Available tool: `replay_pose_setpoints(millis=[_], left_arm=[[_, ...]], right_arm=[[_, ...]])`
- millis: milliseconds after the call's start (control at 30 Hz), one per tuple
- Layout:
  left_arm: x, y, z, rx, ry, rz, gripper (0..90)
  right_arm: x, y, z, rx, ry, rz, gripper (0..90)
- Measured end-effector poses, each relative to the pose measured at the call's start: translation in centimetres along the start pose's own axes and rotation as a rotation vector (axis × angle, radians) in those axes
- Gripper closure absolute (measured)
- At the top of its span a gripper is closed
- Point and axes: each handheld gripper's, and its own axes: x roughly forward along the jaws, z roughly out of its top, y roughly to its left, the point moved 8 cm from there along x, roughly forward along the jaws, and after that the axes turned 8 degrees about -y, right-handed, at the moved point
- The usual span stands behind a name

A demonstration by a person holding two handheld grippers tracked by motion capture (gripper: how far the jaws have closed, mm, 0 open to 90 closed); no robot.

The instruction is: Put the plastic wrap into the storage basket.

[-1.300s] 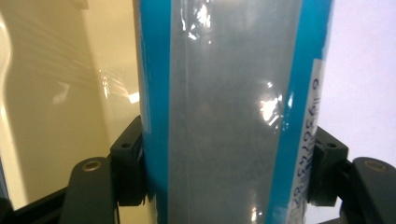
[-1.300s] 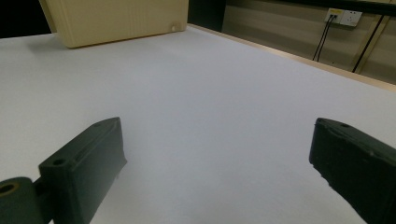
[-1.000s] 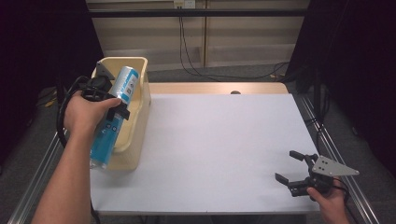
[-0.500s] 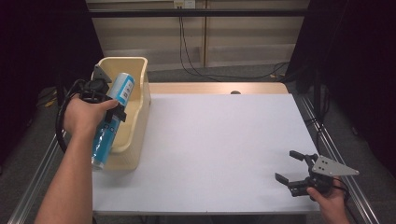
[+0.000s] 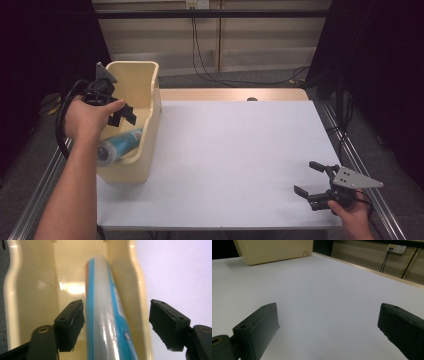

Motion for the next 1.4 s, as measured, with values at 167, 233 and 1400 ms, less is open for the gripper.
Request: replay_pose_setpoints(millis=[167,233,1400], left_arm=[[0.1,-1.6,0.2,0.030,-0.006,-0.028,26.3],[0.1,-2.4,0.3,0.042,-0.012,-0.041,25.5],[6.5,-13.1,-2.7,0.230,-0.005,-0.259,15.6]], right_arm=[[0.0,0.2,0.1,-0.006,0.004,0.007,2.7],[-0.1,0.2,0.1,-0.003,0.002,0.007,2.7],[-0.3,0.0,0.2,0.000,-0.006,-0.005,2.6]])
